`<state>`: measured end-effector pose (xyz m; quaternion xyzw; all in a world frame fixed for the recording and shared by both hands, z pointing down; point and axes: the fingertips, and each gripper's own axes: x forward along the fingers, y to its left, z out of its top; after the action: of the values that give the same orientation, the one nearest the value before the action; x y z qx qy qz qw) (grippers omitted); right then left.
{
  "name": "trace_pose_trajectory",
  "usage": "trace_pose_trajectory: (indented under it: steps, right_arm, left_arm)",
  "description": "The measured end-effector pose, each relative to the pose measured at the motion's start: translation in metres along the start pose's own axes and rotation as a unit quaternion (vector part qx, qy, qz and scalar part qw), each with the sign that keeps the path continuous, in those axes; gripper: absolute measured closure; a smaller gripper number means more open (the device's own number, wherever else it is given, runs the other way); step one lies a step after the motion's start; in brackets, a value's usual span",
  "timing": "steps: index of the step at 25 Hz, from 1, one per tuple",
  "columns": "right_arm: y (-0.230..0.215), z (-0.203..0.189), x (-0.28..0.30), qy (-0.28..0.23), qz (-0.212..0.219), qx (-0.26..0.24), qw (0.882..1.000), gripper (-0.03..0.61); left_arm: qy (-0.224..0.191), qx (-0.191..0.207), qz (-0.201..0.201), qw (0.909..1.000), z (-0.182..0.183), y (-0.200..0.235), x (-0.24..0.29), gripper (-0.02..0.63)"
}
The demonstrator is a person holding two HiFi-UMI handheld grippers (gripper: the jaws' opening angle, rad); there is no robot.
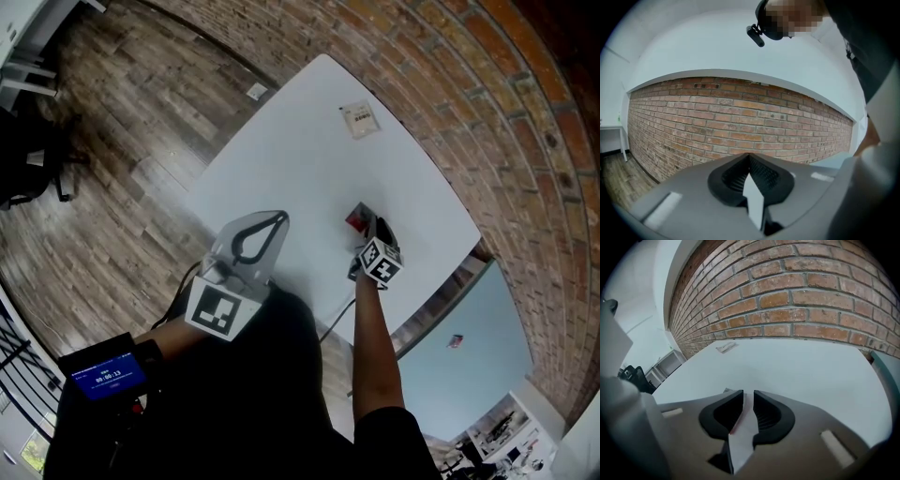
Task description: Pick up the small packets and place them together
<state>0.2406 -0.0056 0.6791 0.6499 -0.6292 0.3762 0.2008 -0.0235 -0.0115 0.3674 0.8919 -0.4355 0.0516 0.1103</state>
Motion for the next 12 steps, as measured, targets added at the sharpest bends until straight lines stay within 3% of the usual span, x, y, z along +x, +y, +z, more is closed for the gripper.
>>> trace_pose_trajectory:
  steps: [5,12]
  right_arm:
    - [-0.003,0.001,-0.011,-0.004,-0.008,0.002,1.000,0.506]
    - [0.029,0.030,-0.021,-0.061,0.035,-0.003,0.998,0.523]
  left_arm:
    - [-0.003,-0.003,0.000,1.0000,0.002,-0.003,0.003,0.614]
    - [-0.010,-0.011,-0.020,0.9997,0.005,-0.007,0.011,0.614]
